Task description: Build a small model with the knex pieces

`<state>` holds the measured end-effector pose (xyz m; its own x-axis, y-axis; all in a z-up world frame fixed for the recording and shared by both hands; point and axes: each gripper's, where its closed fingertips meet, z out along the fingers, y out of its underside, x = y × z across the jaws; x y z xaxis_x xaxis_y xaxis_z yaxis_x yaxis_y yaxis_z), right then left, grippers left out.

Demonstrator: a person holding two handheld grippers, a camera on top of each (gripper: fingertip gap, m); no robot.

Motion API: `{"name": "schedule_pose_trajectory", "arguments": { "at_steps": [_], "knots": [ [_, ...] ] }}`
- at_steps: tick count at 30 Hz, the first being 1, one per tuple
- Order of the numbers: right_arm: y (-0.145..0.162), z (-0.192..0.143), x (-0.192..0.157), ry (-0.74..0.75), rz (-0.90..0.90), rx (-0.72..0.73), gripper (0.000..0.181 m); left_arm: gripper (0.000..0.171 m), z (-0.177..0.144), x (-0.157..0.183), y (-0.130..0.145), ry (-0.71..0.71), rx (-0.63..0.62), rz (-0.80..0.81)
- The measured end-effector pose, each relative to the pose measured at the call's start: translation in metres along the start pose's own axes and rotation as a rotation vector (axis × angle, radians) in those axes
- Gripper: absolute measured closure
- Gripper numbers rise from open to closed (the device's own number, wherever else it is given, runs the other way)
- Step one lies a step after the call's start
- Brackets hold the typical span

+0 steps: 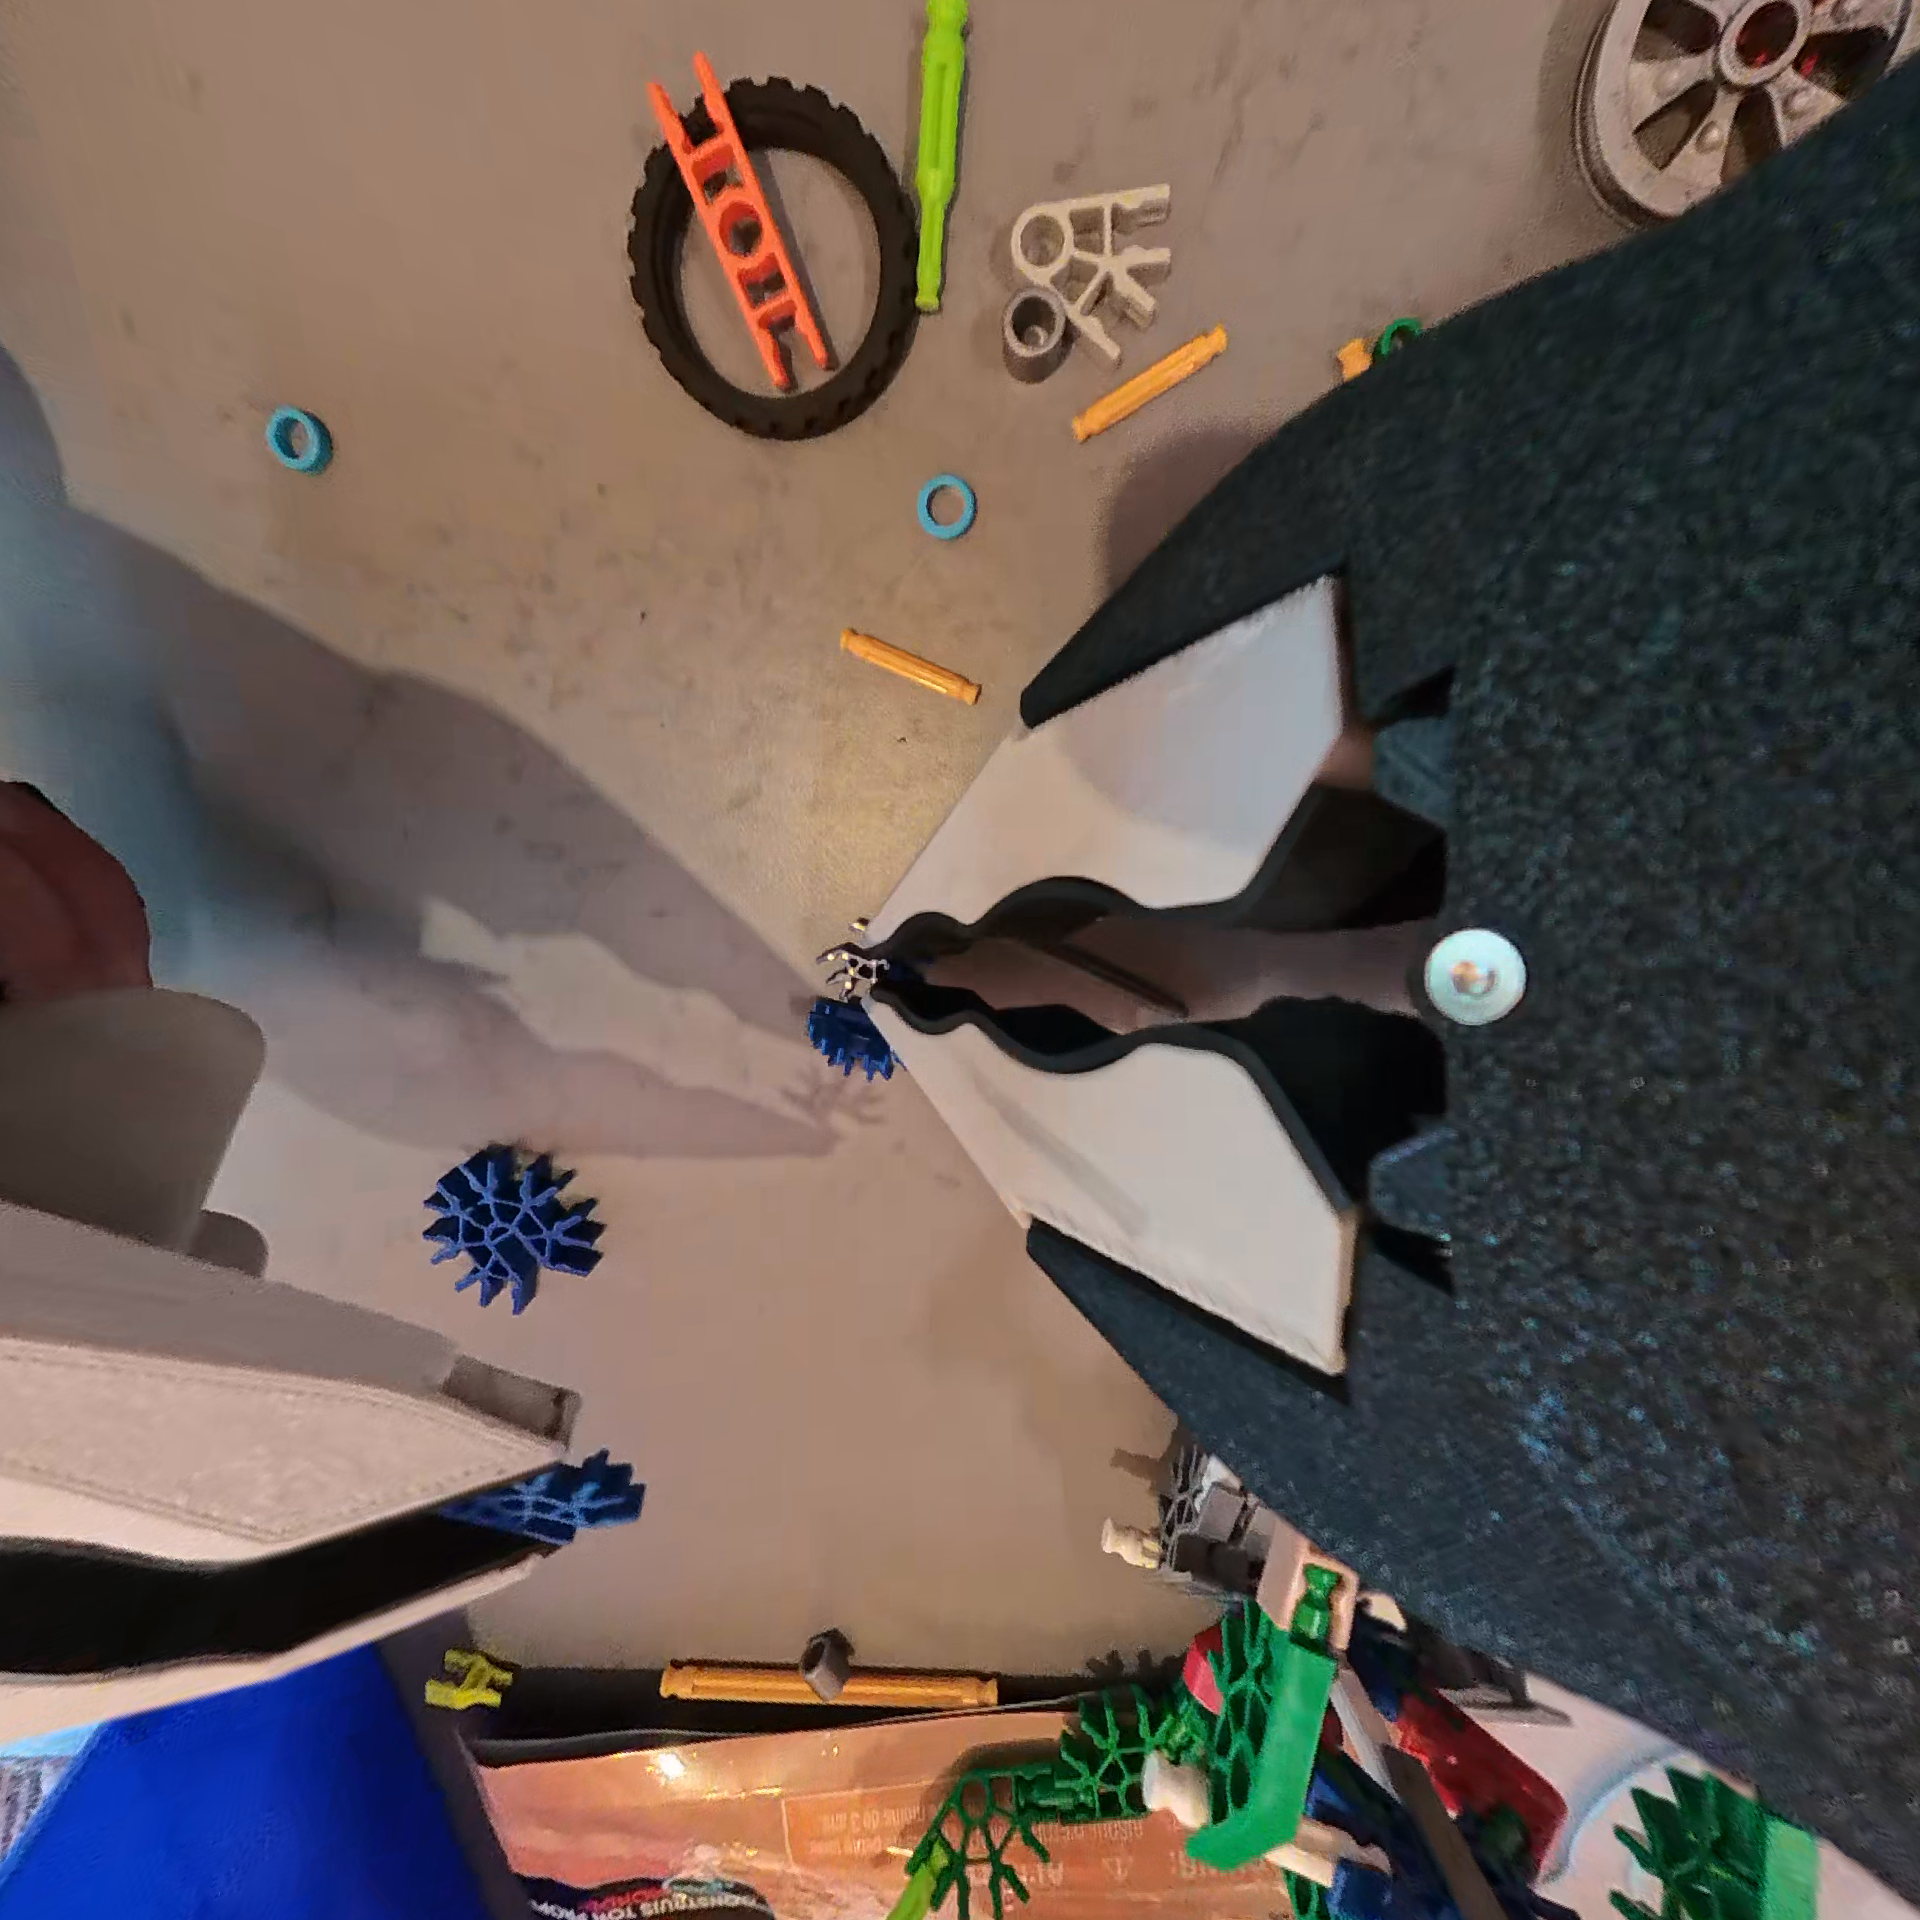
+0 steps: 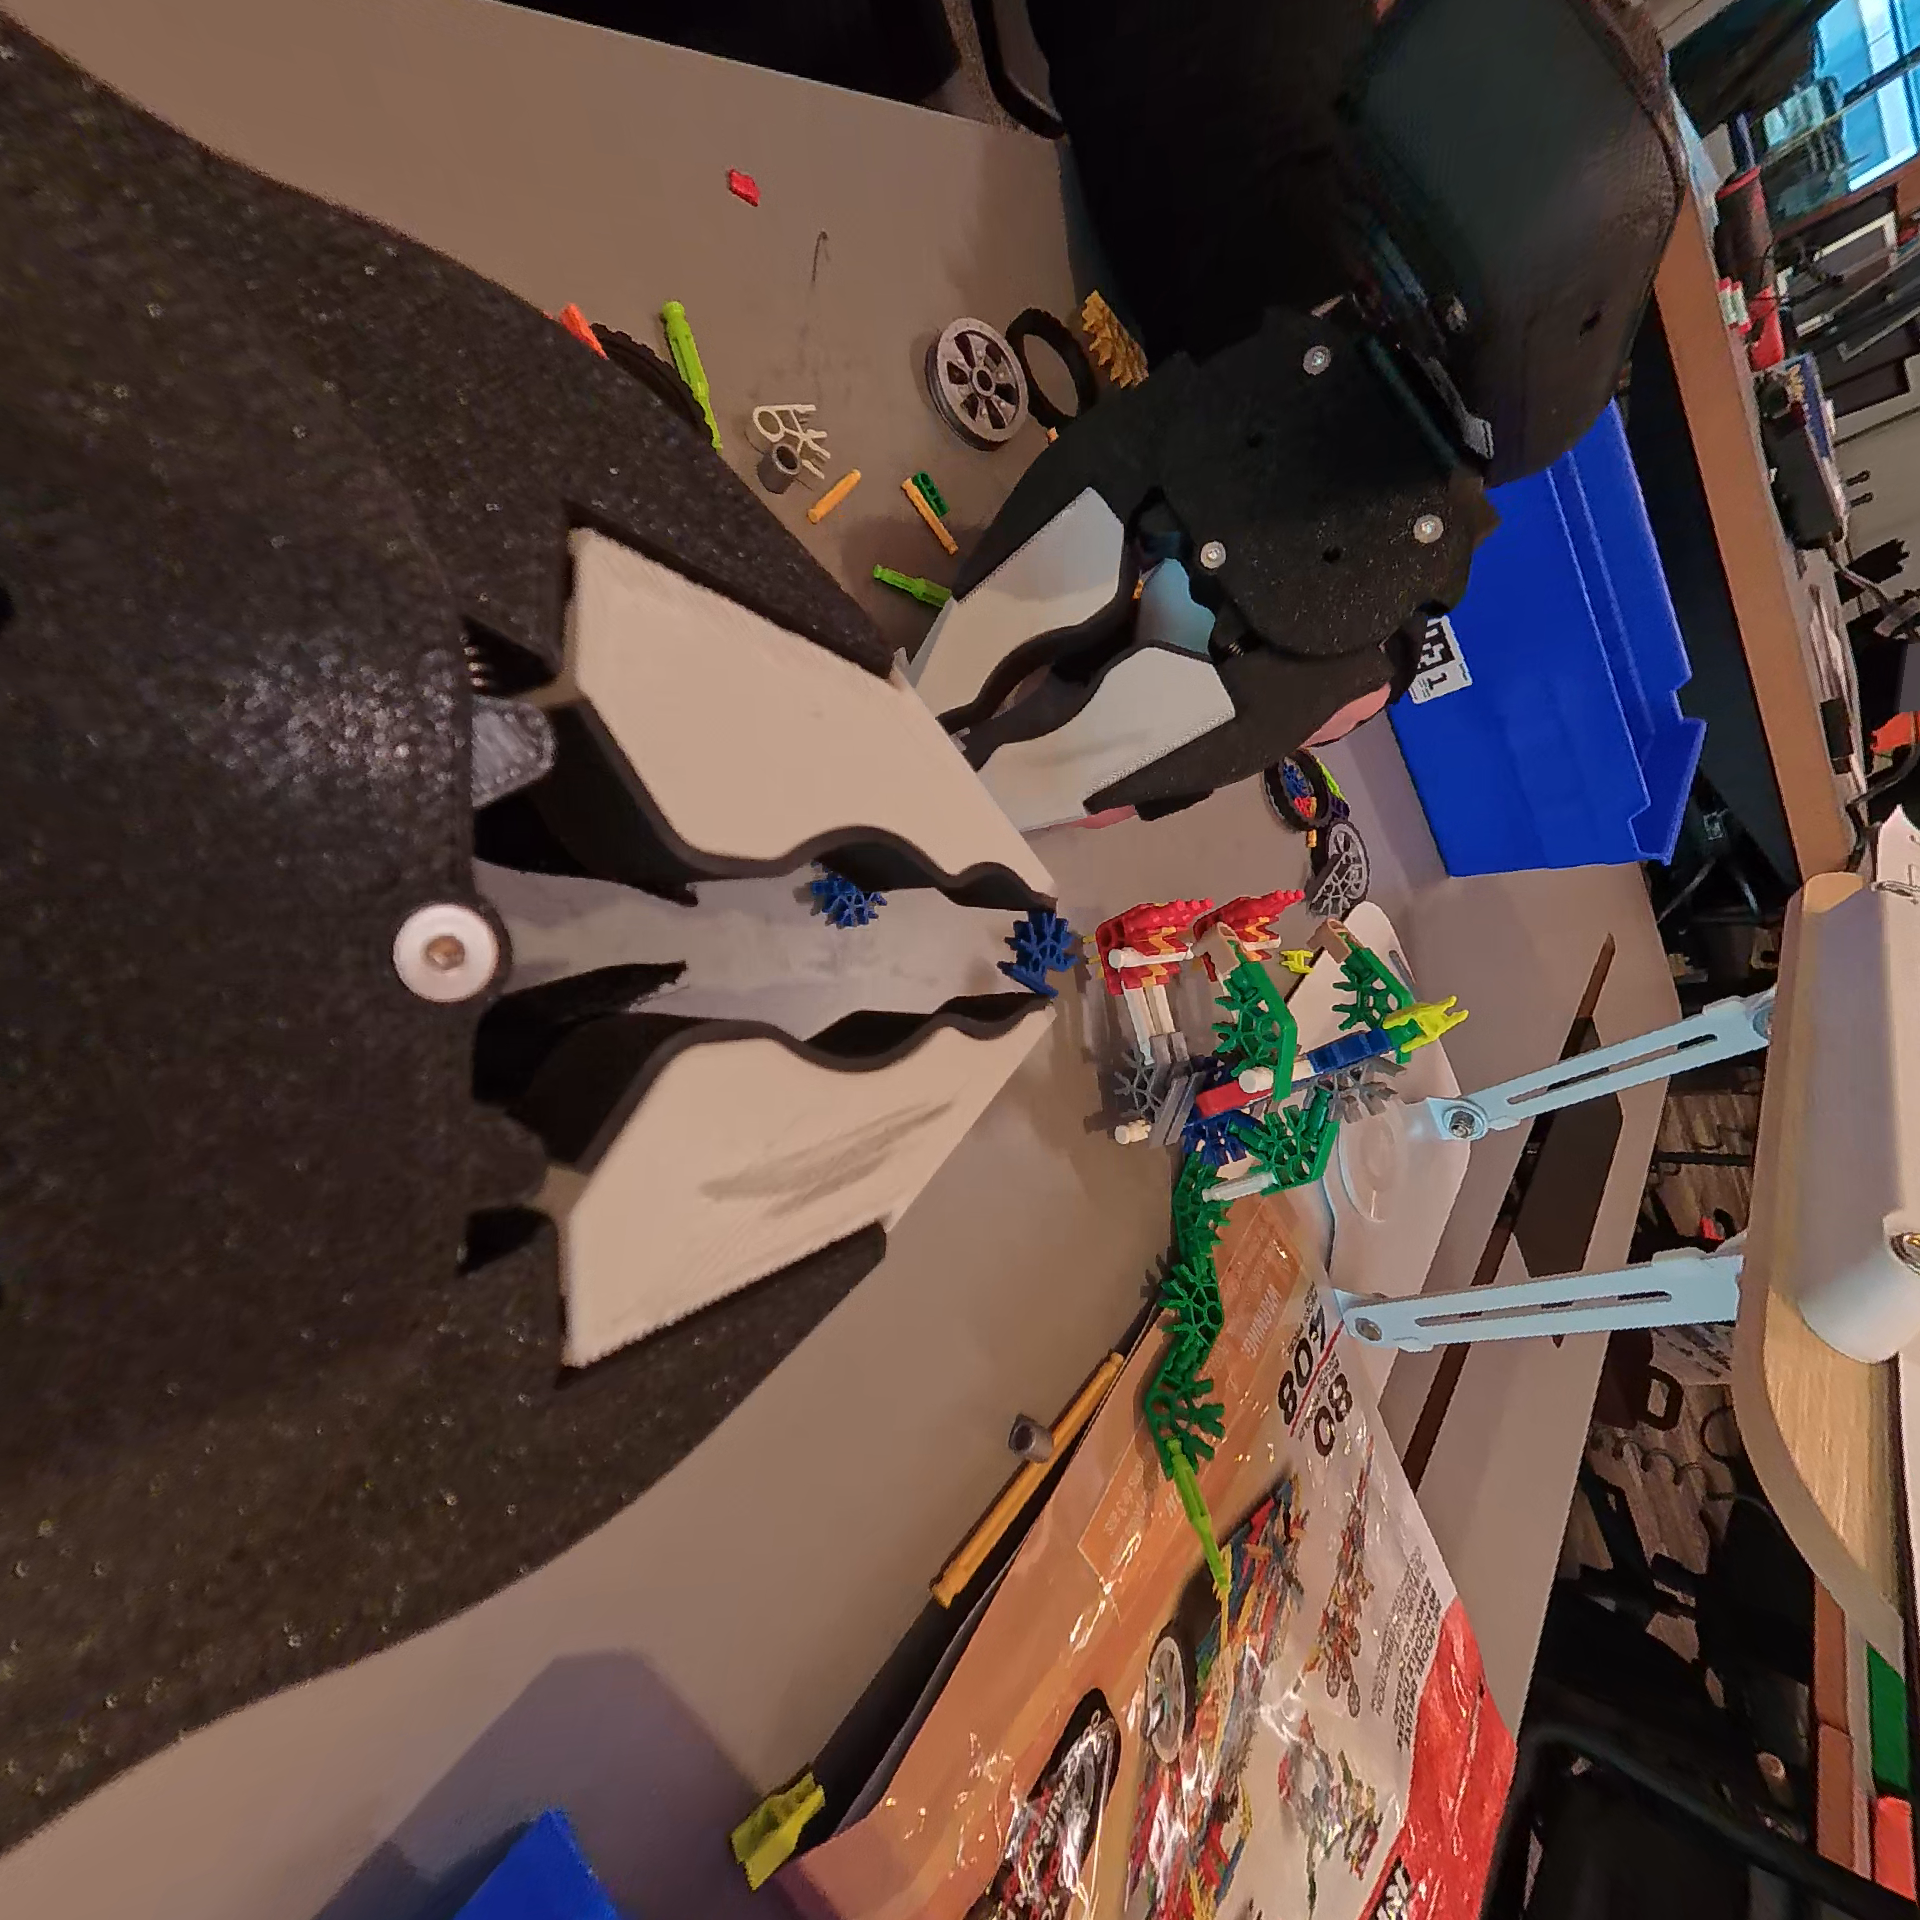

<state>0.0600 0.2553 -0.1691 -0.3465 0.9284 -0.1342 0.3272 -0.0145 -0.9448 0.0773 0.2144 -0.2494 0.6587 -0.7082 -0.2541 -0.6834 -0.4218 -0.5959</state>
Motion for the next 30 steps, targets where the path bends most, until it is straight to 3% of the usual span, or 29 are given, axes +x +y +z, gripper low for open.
{"name": "schedule_pose_trajectory", "arguments": {
  "at_steps": [8, 14, 30],
  "knots": [
    [-0.001, 0.0, -0.001, -0.002, -0.005, 0.001, 0.166, 0.167, -0.006, 0.019, -0.004, 0.121, 0.025, -0.013],
    [-0.001, 0.0, -0.001, 0.0, -0.005, 0.001, 0.166, 0.16, -0.002, 0.012, 0.001, 0.088, 0.004, -0.035],
    [-0.002, -0.001, -0.001, 0.005, -0.015, 0.002, 0.166, 0.162, 0.005, 0.007, -0.004, 0.054, 0.003, -0.062]
  ]
}}
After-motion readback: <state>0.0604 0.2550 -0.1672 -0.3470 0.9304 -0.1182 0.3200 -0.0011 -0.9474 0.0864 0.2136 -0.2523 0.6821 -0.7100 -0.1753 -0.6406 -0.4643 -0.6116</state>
